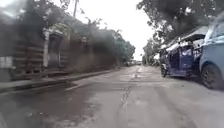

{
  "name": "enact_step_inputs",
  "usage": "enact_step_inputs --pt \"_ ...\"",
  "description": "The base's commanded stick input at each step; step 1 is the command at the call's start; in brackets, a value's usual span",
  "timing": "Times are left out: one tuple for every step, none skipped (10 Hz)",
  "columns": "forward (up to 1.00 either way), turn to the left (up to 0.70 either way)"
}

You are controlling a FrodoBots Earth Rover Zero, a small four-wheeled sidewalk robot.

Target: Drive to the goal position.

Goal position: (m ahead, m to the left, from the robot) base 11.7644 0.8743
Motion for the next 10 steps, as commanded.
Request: enact_step_inputs --pt "0.70 -0.35" --pt "0.70 -0.35" --pt "0.70 -0.35" --pt "0.70 -0.35" --pt "0.70 -0.20" --pt "0.70 0.00" --pt "0.70 0.00" --pt "0.70 0.00" --pt "0.70 0.00" --pt "0.70 0.00"
